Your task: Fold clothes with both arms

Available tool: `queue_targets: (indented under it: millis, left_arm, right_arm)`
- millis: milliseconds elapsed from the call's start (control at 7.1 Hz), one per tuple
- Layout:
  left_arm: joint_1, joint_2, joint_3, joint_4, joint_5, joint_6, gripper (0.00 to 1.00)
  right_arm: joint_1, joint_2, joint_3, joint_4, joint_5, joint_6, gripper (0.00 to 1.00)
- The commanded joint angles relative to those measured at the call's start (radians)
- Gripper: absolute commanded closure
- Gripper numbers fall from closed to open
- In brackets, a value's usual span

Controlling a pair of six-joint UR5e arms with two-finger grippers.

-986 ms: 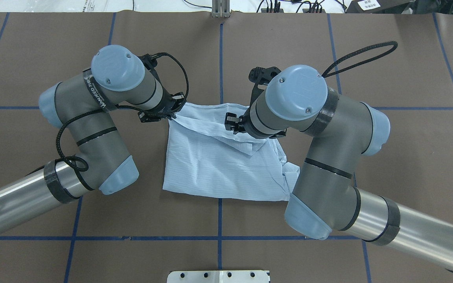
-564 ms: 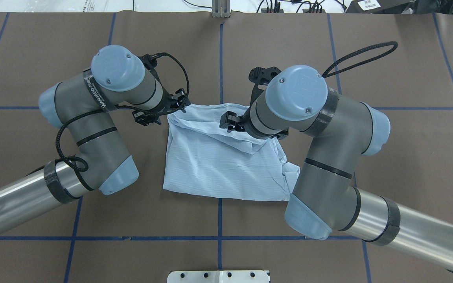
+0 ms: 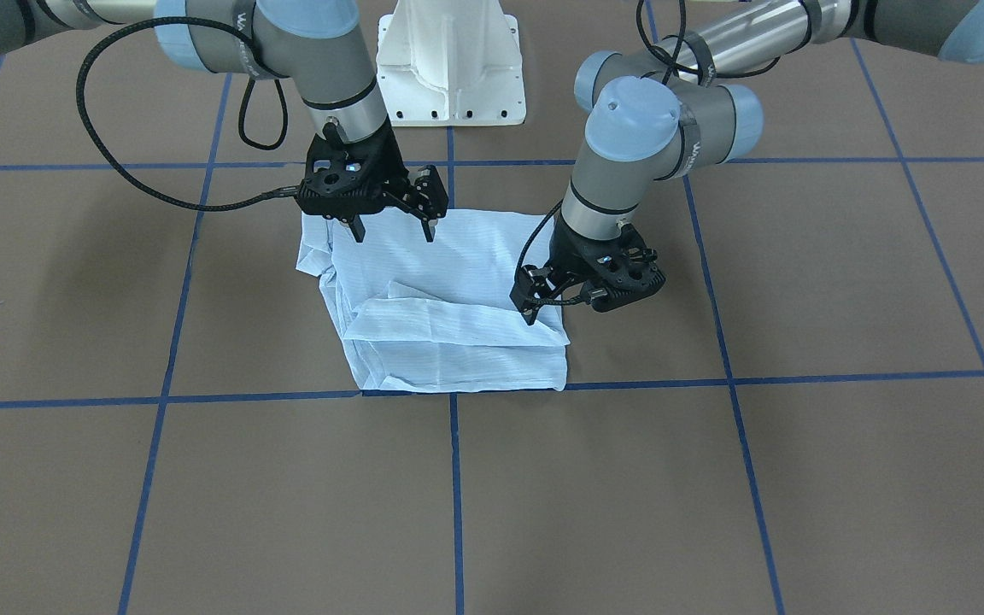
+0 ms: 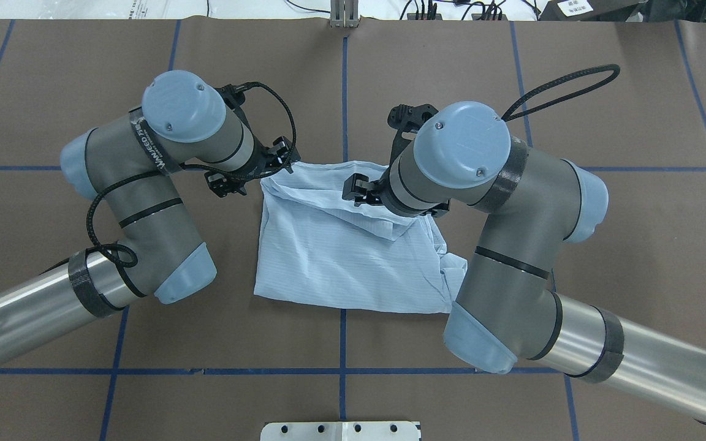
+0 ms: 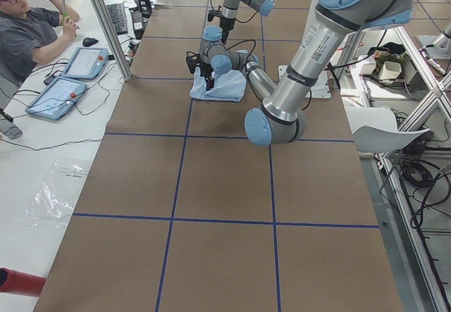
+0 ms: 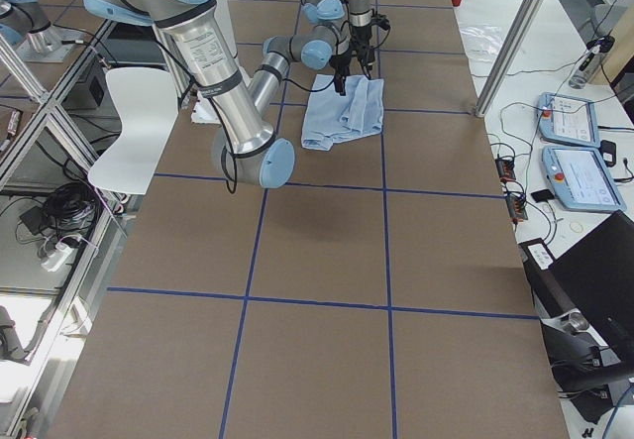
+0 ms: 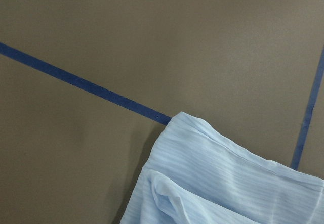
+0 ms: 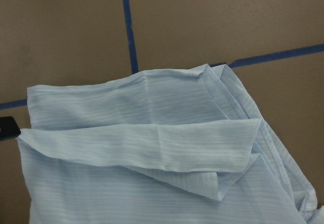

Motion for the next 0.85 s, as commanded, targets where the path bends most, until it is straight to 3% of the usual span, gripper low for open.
queue_targets:
  millis: [0,423,564,705]
  left_arm:
    - [-0.268,0.255,-0.267,0.127,-0.113,0.496,0.0]
    - [-0.17,0.198,-0.258,0.074,-0.142,0.479,0.0]
    - [-0.112,0.189,-0.212,-0.004,-0.141,0.481,0.0]
    - [-0.05,0.189,-0.122,-0.181,-0.13,0.485,0.0]
  right_arm:
    - [0.118,-0.051,-0.225,0.159,0.132,-0.242,0.0]
    - [0.098,-0.049,-0.224,0.174,0.123,-0.242,0.0]
    - [0.059,-0.052,-0.268,0.25,0.12,-0.242,0.0]
    - [-0.018,-0.055,-0.346,0.341,0.105,-0.244,0.0]
